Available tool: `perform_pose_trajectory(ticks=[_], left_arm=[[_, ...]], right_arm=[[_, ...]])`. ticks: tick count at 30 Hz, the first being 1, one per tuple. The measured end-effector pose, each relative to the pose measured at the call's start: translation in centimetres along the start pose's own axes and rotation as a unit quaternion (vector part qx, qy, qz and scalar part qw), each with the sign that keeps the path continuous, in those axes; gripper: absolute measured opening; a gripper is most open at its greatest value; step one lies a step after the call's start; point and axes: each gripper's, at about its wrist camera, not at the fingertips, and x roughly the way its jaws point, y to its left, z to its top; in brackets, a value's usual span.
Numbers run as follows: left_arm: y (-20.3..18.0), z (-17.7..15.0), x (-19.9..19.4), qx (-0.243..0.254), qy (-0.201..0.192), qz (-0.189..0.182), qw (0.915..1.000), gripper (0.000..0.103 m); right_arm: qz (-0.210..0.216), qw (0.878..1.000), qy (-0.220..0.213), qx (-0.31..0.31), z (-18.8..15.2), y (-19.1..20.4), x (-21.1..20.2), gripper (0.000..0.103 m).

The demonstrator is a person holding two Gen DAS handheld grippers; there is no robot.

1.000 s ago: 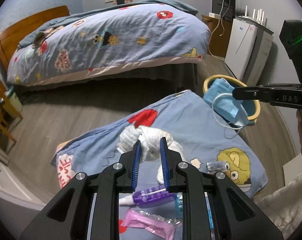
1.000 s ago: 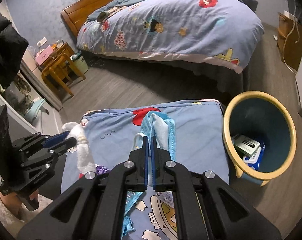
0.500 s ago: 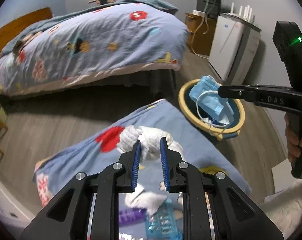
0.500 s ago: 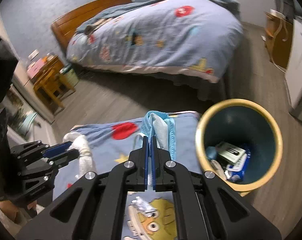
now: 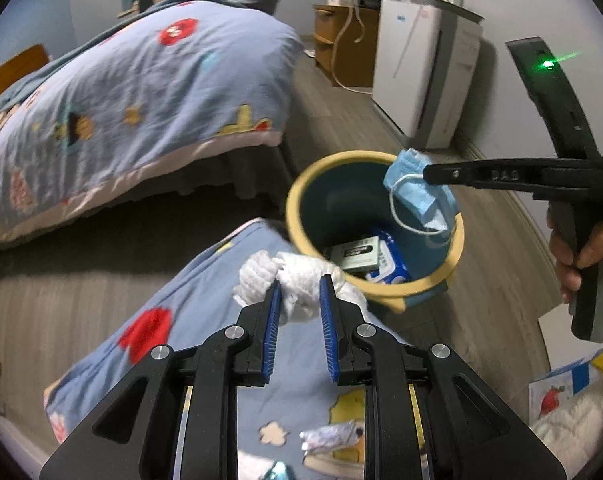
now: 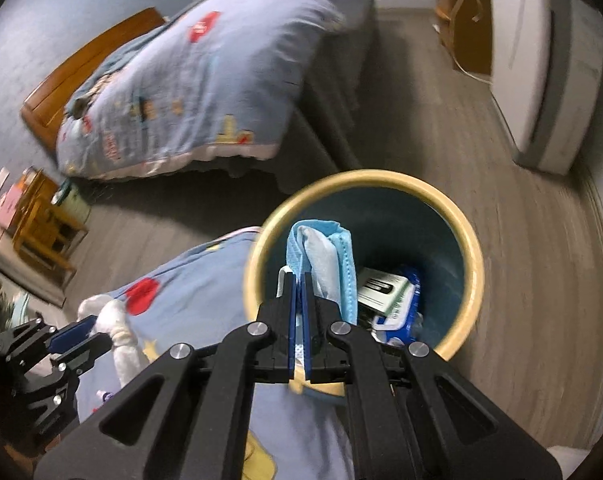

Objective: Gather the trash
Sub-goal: 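Carry tissue and mask over the bin and open both tools to drop them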

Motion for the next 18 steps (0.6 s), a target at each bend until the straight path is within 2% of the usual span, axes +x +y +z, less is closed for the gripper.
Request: perform_pose_trajectory(ticks=[9, 14, 17, 18], left_arm=[[-3.0, 2.7, 5.9, 0.033, 0.014, -0.009, 0.9993, 0.022], [-3.9, 4.3, 7.5, 0.034, -0.008, -0.008, 0.9994, 0.023], [-4.4, 4.8, 7.9, 0.035, -0.018, 0.003, 0.9992, 0.037], [-4.5, 4.7, 8.0, 0.034, -0.018, 0.004, 0.9992, 0.048]], right_arm=[[-0.029, 0.998, 0.014, 0.051, -0.6, -3.3, 1.7, 0.002], [-0.028, 0.997, 0.004, 0.075, -0.5, -4.0, 1.7, 0.002], [-0.026, 0.997, 0.002, 0.078, -0.4, -4.2, 1.9, 0.002], [-0.026, 0.997, 0.001, 0.079, -0.4, -4.2, 1.9, 0.003]])
